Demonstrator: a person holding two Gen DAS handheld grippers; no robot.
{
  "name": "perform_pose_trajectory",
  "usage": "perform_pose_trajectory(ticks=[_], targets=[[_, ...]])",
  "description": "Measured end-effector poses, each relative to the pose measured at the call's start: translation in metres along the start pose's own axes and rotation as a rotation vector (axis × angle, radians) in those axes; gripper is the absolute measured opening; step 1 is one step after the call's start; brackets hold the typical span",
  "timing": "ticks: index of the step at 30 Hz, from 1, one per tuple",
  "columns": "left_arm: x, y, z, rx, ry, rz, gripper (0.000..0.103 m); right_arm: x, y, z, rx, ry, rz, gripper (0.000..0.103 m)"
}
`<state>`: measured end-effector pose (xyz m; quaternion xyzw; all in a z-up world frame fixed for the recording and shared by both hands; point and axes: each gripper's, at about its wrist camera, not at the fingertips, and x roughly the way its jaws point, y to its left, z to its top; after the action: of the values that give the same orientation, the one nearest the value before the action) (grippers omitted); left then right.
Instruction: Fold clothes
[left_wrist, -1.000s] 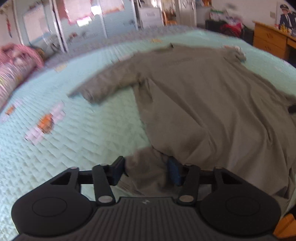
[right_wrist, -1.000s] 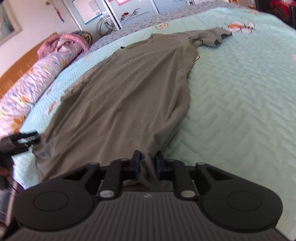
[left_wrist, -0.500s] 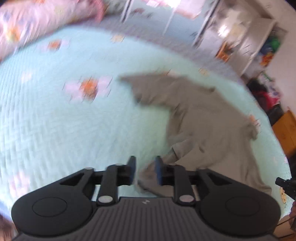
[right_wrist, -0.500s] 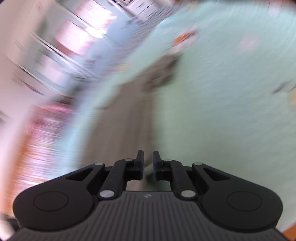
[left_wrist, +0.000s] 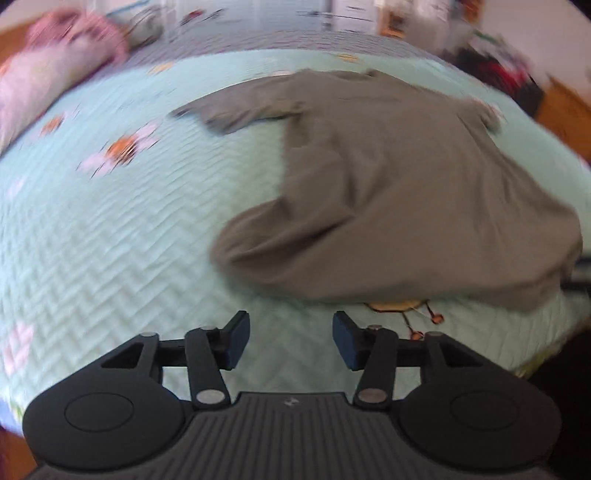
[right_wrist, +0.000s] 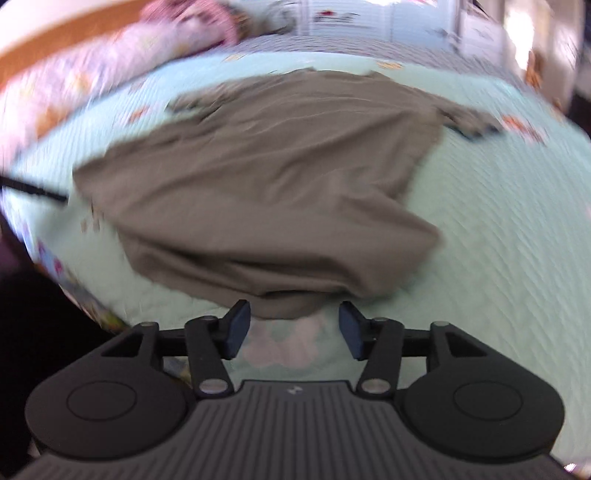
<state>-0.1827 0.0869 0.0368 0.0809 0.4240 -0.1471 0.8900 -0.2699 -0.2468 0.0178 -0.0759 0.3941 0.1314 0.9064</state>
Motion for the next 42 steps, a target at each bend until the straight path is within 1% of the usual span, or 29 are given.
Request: perform_pose_trajectory(ticks=[2,3,4,6,7,8,10,11,12,13,15,16,18,20,22,24,25,27,28,29,30,32,33,34,37,41,42], targets=[[0.011,-0.013,-0.001,0.110,-0.012,0.017,0.056,0.010,0.010,0.003,-0.075,-0.019,-0.037,0.054],[0.016,-0.016,-0.001,0.160,-0.026,0.027,0.056,0.013,0.009,0.005,-0.069,-0.024,-0.033,0.051],[0.020,-0.020,-0.001,0.209,-0.042,0.037,0.056,0.016,0.008,0.008,-0.060,-0.029,-0.026,0.034],[0.026,-0.025,0.002,0.286,-0.082,0.050,0.056,0.019,-0.001,0.014,-0.010,-0.038,-0.009,0.004],[0.028,-0.026,0.005,0.306,-0.086,0.051,0.052,0.019,-0.006,0.017,0.023,-0.046,-0.003,0.004],[0.030,-0.027,0.011,0.301,-0.084,0.065,0.034,0.017,-0.012,0.020,0.071,-0.055,0.027,0.004],[0.025,-0.021,0.024,0.244,-0.103,0.092,0.005,0.010,-0.027,0.029,0.187,-0.078,0.101,0.004],[0.015,-0.017,0.031,0.192,-0.139,0.077,0.006,0.005,-0.035,0.033,0.251,-0.094,0.141,0.004],[0.005,-0.011,0.037,0.134,-0.177,0.048,0.006,-0.002,-0.046,0.038,0.323,-0.116,0.177,0.004],[-0.003,-0.006,0.042,0.087,-0.204,0.023,0.006,-0.009,-0.055,0.040,0.380,-0.144,0.201,0.004],[-0.009,-0.001,0.050,0.043,-0.207,0.002,0.006,-0.020,-0.072,0.044,0.471,-0.195,0.229,0.004],[-0.012,0.002,0.054,0.021,-0.208,-0.009,0.006,-0.022,-0.078,0.044,0.497,-0.204,0.225,0.004],[-0.005,0.002,0.055,0.012,-0.171,-0.011,0.006,-0.017,-0.083,0.044,0.517,-0.193,0.169,0.004],[0.006,0.000,0.053,-0.006,-0.119,-0.013,0.006,-0.010,-0.090,0.042,0.557,-0.168,0.128,0.004],[0.018,-0.004,0.050,0.004,-0.078,-0.006,0.007,-0.002,-0.096,0.035,0.625,-0.135,0.131,0.004],[0.030,-0.006,0.049,0.012,-0.069,0.010,0.013,0.007,-0.099,0.028,0.667,-0.102,0.090,0.004],[0.037,-0.006,0.050,0.008,-0.058,0.006,0.016,0.014,-0.100,0.028,0.674,-0.090,0.082,0.004],[0.042,-0.005,0.060,-0.013,-0.070,0.007,0.018,0.023,-0.103,0.028,0.682,-0.072,0.059,0.005],[0.045,-0.005,0.065,-0.024,-0.076,0.007,0.023,0.026,-0.104,0.032,0.688,-0.076,0.055,0.005],[0.043,-0.002,0.072,-0.049,-0.099,0.003,0.033,0.028,-0.106,0.036,0.700,-0.092,0.059,0.006],[0.041,0.001,0.079,-0.075,-0.124,-0.001,0.038,0.029,-0.109,0.039,0.724,-0.119,0.066,0.009],[0.037,0.007,0.093,-0.126,-0.172,-0.008,0.055,0.030,-0.118,0.040,0.790,-0.163,0.097,0.011],[0.034,0.009,0.090,-0.130,-0.173,-0.010,0.058,0.031,-0.120,0.042,0.794,-0.162,0.093,0.015],[0.031,0.011,0.087,-0.134,-0.174,-0.011,0.061,0.033,-0.122,0.044,0.795,-0.159,0.088,0.015],[0.022,0.017,0.076,-0.146,-0.175,-0.016,0.061,0.027,-0.114,0.046,0.712,-0.154,-0.020,0.016],[0.010,0.025,0.062,-0.162,-0.178,-0.023,0.061,-0.004,-0.084,0.039,0.529,-0.231,-0.114,0.018],[0.010,0.020,0.054,-0.120,-0.162,-0.004,0.061,-0.012,-0.076,0.037,0.483,-0.251,-0.137,0.020]])
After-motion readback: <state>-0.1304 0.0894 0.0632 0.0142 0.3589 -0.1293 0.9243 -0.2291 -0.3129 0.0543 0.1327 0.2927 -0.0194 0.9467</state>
